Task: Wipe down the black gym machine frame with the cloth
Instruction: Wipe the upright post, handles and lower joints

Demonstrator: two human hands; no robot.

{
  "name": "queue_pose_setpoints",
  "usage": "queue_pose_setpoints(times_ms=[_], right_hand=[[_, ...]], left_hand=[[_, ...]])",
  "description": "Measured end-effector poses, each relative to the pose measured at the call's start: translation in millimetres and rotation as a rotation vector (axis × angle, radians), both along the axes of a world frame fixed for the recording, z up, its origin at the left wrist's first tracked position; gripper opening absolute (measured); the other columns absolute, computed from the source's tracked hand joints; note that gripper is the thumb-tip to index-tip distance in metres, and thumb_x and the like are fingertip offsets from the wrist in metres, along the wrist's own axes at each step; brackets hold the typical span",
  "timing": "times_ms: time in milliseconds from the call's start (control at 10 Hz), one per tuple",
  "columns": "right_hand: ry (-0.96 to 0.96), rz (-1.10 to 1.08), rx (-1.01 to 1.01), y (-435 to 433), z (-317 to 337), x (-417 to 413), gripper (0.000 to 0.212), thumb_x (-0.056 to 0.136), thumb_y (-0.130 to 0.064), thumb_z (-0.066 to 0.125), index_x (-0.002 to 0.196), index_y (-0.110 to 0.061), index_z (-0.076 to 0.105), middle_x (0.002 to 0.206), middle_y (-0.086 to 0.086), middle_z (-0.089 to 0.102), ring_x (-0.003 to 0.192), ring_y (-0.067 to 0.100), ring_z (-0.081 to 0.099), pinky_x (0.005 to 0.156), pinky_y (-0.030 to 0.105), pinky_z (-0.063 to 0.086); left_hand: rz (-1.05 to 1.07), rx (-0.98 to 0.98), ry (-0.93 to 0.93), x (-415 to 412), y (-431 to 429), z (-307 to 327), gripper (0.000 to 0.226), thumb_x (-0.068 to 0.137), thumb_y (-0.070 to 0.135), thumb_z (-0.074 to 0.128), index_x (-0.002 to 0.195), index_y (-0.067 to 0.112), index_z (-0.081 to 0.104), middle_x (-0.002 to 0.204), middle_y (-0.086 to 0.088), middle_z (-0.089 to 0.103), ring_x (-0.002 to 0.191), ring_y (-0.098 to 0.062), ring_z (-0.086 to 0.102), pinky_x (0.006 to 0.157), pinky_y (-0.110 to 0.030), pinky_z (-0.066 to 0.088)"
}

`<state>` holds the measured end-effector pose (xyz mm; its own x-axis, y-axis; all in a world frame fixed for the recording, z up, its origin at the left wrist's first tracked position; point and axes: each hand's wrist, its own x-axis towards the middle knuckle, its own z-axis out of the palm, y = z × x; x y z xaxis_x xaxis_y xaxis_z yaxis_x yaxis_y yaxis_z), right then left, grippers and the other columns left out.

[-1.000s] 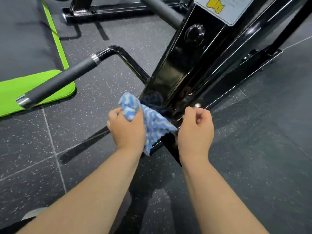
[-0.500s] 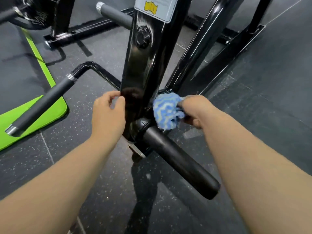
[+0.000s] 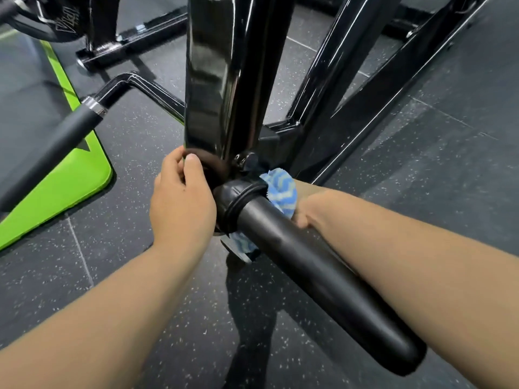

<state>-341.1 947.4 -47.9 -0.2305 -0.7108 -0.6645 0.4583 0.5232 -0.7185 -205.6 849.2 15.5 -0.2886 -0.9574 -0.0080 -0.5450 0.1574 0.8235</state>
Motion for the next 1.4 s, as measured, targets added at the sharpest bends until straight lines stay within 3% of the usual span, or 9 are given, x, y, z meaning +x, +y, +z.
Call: queue_pose_setpoints(times_ms=[200, 300, 500, 700, 900, 1000, 1100, 1200, 1400], right_hand=[[-0.295, -0.227, -0.231, 4, 31, 15, 0.04, 0.097, -0.008, 0.047, 0.058, -0.018, 0.053, 0.049, -0.003, 0.051, 0.04, 0.007, 0.049, 0.038, 0.02, 0.042], [-0.075, -0.443, -0.244, 2, 43, 1, 0.018, 0.092, -0.009, 0.053, 0.075, -0.01, 0.06, 0.059, 0.004, 0.062, 0.049, 0.015, 0.058, 0.044, 0.023, 0.047], [1.268, -0.315, -0.306, -30, 73, -10, 0.026, 0.085, -0.002, 0.045, 0.077, -0.023, 0.059, 0.074, -0.014, 0.044, 0.072, 0.006, 0.039, 0.063, 0.018, 0.035], [1.408, -0.02, -0.152, -27, 62, -32, 0.022, 0.095, -0.016, 0.042, 0.075, -0.024, 0.046, 0.076, -0.003, 0.052, 0.084, 0.028, 0.054, 0.076, 0.033, 0.039], [0.74, -0.19, -0.28, -29, 76, -19, 0.043, 0.093, -0.007, 0.044, 0.057, -0.025, 0.059, 0.053, -0.017, 0.056, 0.059, 0.0, 0.054, 0.063, 0.015, 0.042], [0.886, -0.062, -0.301, -24, 79, -19, 0.043, 0.096, -0.013, 0.039, 0.062, -0.03, 0.06, 0.061, -0.017, 0.058, 0.079, 0.003, 0.058, 0.088, 0.022, 0.043], [1.499, 0.207, 0.0, -33, 72, -37, 0.027, 0.093, -0.027, 0.033, 0.071, -0.03, 0.048, 0.083, -0.01, 0.059, 0.1, 0.016, 0.056, 0.098, 0.032, 0.029], [1.602, 0.188, 0.158, -41, 73, -42, 0.028, 0.09, -0.022, 0.044, 0.063, -0.026, 0.036, 0.08, -0.008, 0.048, 0.091, 0.022, 0.055, 0.075, 0.028, 0.029], [0.759, -0.05, -0.201, -35, 112, -15, 0.032, 0.091, -0.004, 0.046, 0.064, -0.019, 0.054, 0.071, -0.002, 0.057, 0.072, 0.012, 0.052, 0.062, 0.02, 0.039]], left_hand=[[-0.053, -0.031, -0.021, 4, -2, -4, 0.032, 0.094, 0.043, 0.03, 0.113, 0.038, 0.056, 0.106, 0.012, 0.061, 0.105, -0.015, 0.052, 0.084, -0.035, 0.039], [-0.083, -0.026, -0.022, 5, -7, -4, 0.029, 0.093, 0.044, 0.031, 0.109, 0.042, 0.054, 0.103, 0.012, 0.061, 0.104, -0.018, 0.054, 0.087, -0.041, 0.044], [-0.154, -0.278, 0.028, -11, -8, 23, 0.044, 0.091, 0.022, 0.038, 0.134, 0.026, 0.047, 0.133, -0.005, 0.047, 0.125, -0.024, 0.043, 0.108, -0.041, 0.032], [-0.295, -0.227, 0.249, -28, -23, 41, 0.035, 0.089, 0.029, 0.037, 0.12, 0.034, 0.053, 0.114, 0.009, 0.062, 0.107, -0.011, 0.056, 0.1, -0.035, 0.043], [-0.304, -0.182, 0.18, -25, -20, 47, 0.039, 0.096, 0.041, 0.033, 0.132, 0.035, 0.047, 0.12, 0.018, 0.053, 0.102, 0.008, 0.047, 0.078, 0.005, 0.026], [-0.285, -0.18, 0.239, -27, -23, 48, 0.042, 0.094, 0.042, 0.031, 0.128, 0.03, 0.053, 0.107, 0.021, 0.058, 0.091, 0.023, 0.047, 0.074, 0.005, 0.029], [-0.298, -0.192, 0.231, -25, -25, 47, 0.038, 0.098, 0.039, 0.031, 0.125, 0.029, 0.056, 0.093, 0.029, 0.056, 0.084, 0.026, 0.047, 0.069, 0.006, 0.03], [-0.313, -0.155, 0.154, -22, -29, 51, 0.03, 0.102, 0.038, 0.03, 0.121, 0.033, 0.053, 0.088, 0.031, 0.055, 0.08, 0.026, 0.046, 0.066, 0.003, 0.031], [-0.378, -0.14, 0.113, -19, -28, 58, 0.03, 0.101, 0.037, 0.034, 0.129, 0.037, 0.046, 0.11, 0.023, 0.054, 0.096, 0.001, 0.049, 0.082, -0.023, 0.034]])
